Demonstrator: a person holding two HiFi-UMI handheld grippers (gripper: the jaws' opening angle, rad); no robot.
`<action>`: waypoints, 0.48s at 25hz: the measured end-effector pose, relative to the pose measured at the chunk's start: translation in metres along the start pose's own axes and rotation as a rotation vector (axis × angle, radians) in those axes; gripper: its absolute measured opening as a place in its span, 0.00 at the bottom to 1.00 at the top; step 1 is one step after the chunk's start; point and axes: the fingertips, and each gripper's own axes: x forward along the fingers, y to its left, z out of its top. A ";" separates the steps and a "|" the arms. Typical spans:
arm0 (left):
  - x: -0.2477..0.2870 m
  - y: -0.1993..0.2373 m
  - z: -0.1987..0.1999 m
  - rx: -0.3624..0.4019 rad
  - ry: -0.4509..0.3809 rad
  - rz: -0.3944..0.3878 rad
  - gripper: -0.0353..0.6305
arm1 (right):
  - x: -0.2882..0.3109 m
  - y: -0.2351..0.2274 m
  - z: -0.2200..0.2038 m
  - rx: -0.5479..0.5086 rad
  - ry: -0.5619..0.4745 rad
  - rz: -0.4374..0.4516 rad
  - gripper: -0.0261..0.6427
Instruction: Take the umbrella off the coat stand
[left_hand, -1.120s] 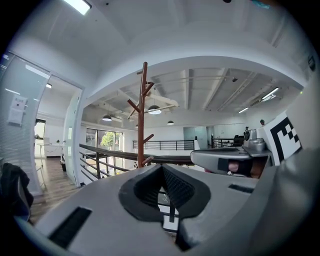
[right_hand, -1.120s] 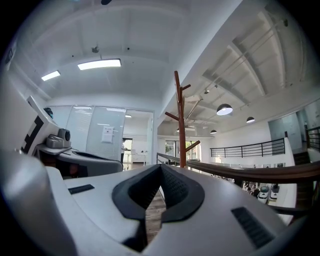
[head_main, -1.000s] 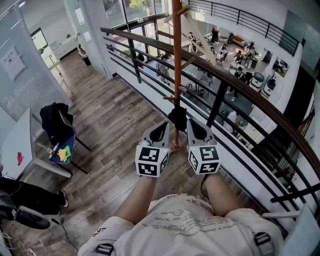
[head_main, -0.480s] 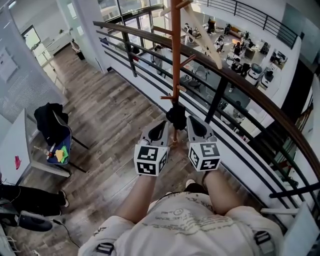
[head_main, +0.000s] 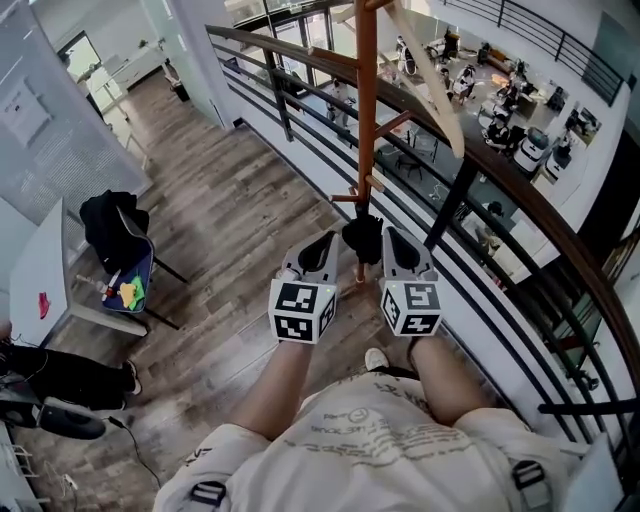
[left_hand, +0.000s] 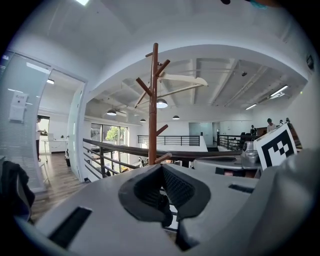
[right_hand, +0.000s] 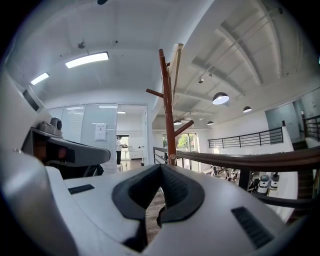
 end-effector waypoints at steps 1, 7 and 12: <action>0.003 0.002 -0.001 -0.003 0.004 0.011 0.04 | 0.004 -0.003 -0.003 0.005 0.007 0.005 0.04; 0.016 0.008 -0.004 -0.011 0.014 0.054 0.04 | 0.025 -0.014 -0.018 0.004 0.032 0.029 0.04; 0.021 0.017 -0.002 -0.017 0.018 0.095 0.04 | 0.047 -0.015 -0.027 -0.018 0.043 0.059 0.10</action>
